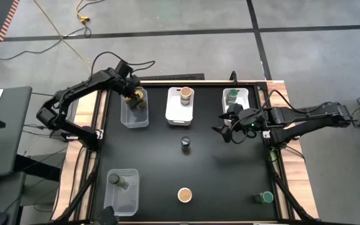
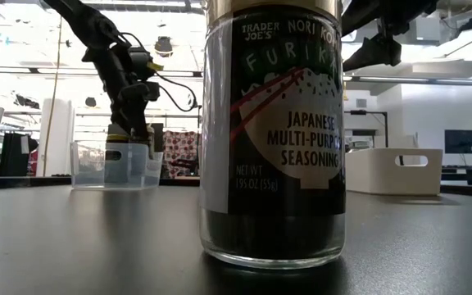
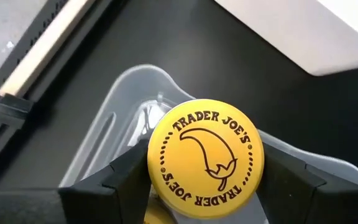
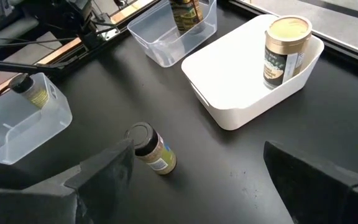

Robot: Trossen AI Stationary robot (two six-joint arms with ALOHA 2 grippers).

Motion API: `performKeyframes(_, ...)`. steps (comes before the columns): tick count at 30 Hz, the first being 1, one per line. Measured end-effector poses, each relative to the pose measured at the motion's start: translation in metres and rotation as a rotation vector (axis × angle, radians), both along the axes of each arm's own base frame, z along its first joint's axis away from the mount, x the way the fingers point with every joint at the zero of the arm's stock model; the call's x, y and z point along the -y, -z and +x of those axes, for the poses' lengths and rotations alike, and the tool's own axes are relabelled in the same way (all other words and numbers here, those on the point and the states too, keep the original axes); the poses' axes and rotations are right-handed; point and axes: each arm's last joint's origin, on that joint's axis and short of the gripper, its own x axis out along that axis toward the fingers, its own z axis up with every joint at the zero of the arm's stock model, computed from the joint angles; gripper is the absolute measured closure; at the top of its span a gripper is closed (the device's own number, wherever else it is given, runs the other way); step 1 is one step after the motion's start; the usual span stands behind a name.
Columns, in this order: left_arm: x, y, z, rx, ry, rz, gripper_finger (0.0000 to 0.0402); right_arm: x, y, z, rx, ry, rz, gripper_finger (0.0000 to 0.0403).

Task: Sort spices by type
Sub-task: Put the yellow spice bottle into the top transparent bin

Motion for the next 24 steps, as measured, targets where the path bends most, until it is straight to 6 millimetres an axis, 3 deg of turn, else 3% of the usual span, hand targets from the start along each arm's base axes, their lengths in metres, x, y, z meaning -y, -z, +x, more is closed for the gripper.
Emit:
performKeyframes(11, 0.000, 0.000, 0.000, -0.031, 0.075, 0.045, 0.0166, 0.000, 0.000, 0.000, -0.001, 0.000, -0.001, 0.0017)
performKeyframes(19, -0.003, -0.015, 0.000, -0.024, 0.120, 0.069, 0.0168, 0.000, 0.000, 0.000, 0.003, 0.005, 0.008, 0.0017)
performKeyframes(24, -0.011, -0.008, 0.003, -0.067, 0.136, 0.005, 0.0174, 0.000, 0.000, 0.000, 0.004, 0.008, 0.013, 0.0017)
